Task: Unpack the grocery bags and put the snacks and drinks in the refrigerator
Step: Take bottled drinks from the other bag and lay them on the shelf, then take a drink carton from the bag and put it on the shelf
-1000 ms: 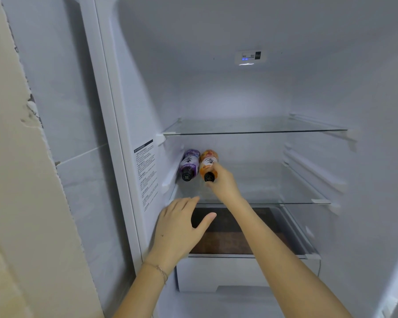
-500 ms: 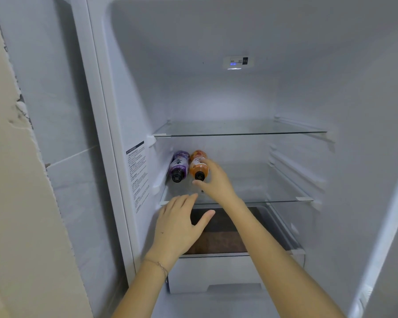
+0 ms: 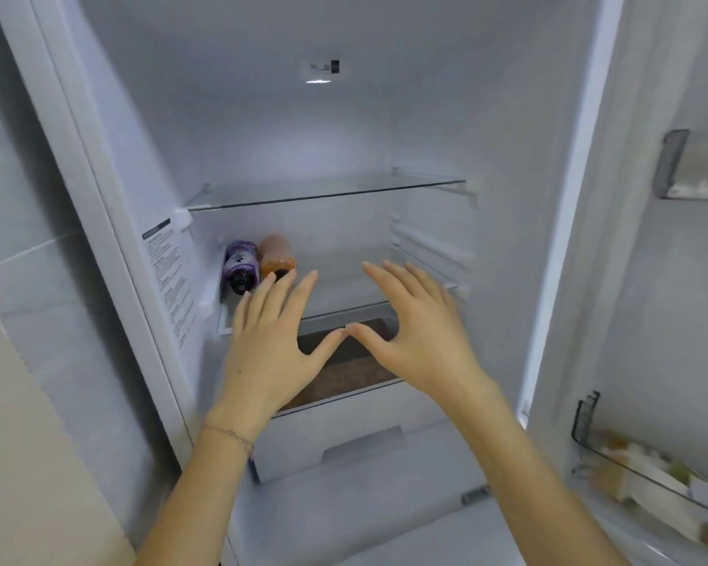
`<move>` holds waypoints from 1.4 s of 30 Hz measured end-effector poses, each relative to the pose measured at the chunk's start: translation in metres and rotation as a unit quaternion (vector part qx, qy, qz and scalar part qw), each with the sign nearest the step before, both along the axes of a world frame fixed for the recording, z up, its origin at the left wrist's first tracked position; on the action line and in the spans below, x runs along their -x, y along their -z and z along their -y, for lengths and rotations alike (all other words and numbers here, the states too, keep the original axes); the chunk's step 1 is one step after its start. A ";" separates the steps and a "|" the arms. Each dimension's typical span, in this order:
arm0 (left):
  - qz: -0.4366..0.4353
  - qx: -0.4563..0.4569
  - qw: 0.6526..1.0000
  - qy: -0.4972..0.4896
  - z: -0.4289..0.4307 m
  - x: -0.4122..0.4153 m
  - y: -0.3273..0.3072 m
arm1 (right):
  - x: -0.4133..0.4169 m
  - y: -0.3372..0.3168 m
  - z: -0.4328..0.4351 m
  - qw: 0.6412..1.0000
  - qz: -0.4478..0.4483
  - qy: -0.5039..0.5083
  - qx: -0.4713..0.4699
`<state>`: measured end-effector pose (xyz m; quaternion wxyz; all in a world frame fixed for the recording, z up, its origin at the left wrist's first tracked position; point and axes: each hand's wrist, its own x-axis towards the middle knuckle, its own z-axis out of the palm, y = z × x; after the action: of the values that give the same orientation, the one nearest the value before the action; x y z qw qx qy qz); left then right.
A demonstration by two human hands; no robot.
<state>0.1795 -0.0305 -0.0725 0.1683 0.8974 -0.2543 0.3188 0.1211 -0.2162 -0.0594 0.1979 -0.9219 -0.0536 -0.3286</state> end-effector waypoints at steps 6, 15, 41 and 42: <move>0.020 0.032 0.989 0.141 0.040 0.049 -0.005 | 0.097 0.001 0.021 0.992 0.036 0.119 -0.017; -0.022 0.019 0.947 0.321 0.127 0.125 0.002 | 0.229 0.007 0.066 0.953 0.030 0.300 -0.027; -0.087 -0.044 0.730 0.677 0.482 0.613 0.054 | 0.770 0.063 0.273 0.737 -0.034 0.667 -0.100; -0.084 -0.049 0.724 0.683 0.499 0.628 0.055 | 0.786 0.063 0.284 0.723 -0.036 0.681 -0.106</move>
<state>-0.4484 -0.5292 -0.1277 0.3173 0.5112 -0.7982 0.0277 -0.6650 -0.4997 -0.1224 0.0185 -0.6944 0.6314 -0.3448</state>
